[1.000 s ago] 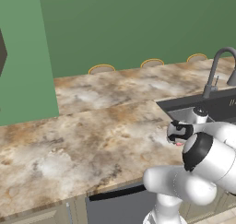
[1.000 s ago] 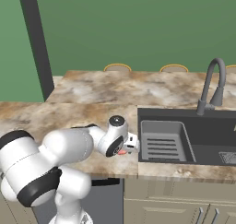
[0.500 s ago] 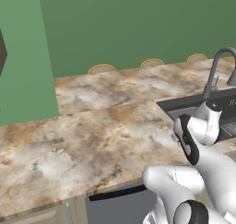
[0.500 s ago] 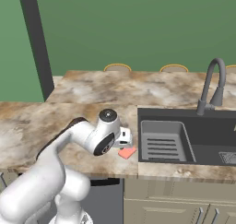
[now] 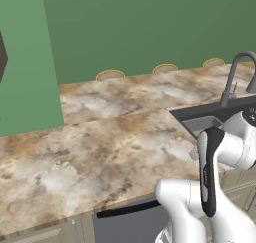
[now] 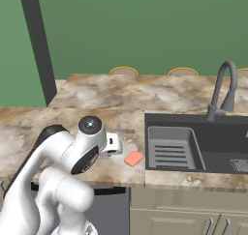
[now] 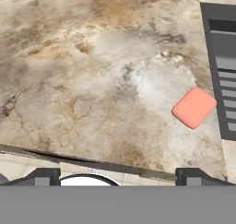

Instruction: Open the cabinet. Pick the bar soap and place it next to the sink. Then close the cabinet.

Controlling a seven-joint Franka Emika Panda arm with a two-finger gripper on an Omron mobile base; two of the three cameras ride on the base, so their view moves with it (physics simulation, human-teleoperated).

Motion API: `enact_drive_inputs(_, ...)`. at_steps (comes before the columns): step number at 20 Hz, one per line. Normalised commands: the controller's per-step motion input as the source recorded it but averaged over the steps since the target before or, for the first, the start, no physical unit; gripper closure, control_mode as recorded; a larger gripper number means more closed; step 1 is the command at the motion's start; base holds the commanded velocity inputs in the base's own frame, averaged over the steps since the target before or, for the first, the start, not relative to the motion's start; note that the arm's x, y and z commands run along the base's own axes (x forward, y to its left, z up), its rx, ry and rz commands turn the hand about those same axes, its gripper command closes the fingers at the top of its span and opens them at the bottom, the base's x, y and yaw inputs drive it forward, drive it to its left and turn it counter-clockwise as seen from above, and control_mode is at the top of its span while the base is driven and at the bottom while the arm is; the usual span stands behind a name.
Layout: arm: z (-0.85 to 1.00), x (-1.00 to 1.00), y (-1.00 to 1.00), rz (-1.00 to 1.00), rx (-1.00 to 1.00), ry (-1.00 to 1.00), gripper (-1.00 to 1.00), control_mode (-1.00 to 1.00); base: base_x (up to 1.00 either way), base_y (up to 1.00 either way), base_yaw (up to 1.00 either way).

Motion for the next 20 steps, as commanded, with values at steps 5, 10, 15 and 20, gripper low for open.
enact_drive_inputs(5,0.72,-0.42,0.48,0.06,-0.01,-0.05,-1.00,-1.00,0.00,0.00,0.00)
enact_drive_inputs(10,0.51,-0.14,0.45,0.00,-0.08,0.00,-1.00,-1.00,0.00,0.00,0.00)
enact_drive_inputs(15,0.36,-0.46,0.35,-0.01,-0.01,-0.05,-1.00,-1.00,0.00,0.00,0.00)
enact_drive_inputs(20,0.28,-0.50,0.34,0.00,0.00,-0.13,-1.00,-1.00,0.00,0.00,0.00)
